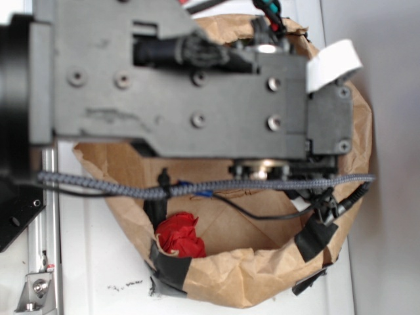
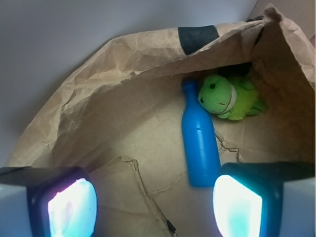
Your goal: Grab the blue bottle.
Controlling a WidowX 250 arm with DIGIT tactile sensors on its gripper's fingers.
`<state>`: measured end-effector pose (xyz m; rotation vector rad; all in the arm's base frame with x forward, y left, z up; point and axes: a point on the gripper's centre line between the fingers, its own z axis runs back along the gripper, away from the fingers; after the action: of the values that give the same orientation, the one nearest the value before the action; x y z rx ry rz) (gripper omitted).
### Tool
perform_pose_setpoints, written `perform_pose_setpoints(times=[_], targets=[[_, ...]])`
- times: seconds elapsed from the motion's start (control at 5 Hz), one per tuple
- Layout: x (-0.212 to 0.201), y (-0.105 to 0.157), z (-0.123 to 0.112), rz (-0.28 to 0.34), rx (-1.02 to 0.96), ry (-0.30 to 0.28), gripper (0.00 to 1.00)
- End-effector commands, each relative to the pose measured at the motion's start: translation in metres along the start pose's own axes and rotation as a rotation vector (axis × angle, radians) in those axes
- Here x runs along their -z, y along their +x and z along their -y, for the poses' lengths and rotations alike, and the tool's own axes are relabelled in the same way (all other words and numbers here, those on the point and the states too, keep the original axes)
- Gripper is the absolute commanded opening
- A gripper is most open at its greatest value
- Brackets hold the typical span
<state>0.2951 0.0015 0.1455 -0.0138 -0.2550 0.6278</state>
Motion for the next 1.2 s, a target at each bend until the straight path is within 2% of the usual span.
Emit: perform_pose_setpoints(times=[0.0, 0.2, 0.4, 0.8, 1.0], targets=[[0.021, 0.005, -0.018, 0.068, 0.027, -0.024, 1.00], [0.051, -0.001, -0.026, 0.045, 0.114, -0.014, 1.00], [0.053, -0.001, -0.023, -0.033, 0.152, -0.088, 1.00], [0.062, 0.004, -0.021, -0.140, 0.145, -0.031, 1.00], [0.072, 0.010, -0.025, -0.130, 0.130, -0.007, 1.00]])
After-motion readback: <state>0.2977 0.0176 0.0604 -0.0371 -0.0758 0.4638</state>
